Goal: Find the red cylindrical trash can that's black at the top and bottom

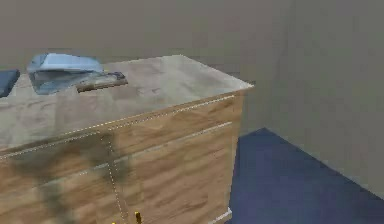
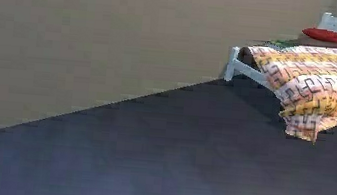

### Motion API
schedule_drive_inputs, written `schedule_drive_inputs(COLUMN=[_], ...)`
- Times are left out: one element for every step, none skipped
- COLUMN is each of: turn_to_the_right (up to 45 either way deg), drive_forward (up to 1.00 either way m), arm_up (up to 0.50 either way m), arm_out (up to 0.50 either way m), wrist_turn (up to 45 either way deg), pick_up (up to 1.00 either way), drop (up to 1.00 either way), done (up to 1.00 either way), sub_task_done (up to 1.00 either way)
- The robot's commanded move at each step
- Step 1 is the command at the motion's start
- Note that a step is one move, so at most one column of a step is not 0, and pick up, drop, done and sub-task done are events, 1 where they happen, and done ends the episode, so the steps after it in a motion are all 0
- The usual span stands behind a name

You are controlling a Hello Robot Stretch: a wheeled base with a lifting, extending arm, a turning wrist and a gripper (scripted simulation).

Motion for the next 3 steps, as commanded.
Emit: schedule_drive_inputs(turn_to_the_right=[45.0,45.0,45.0], drive_forward=[0.0,0.0,0.0], arm_up=[0.0,0.0,0.0], arm_out=[0.0,0.0,0.0], wrist_turn=[0.0,0.0,0.0], pick_up=[0.0,0.0,0.0], drop=[0.0,0.0,0.0], done=[0.0,0.0,0.0], sub_task_done=[0.0,0.0,0.0])
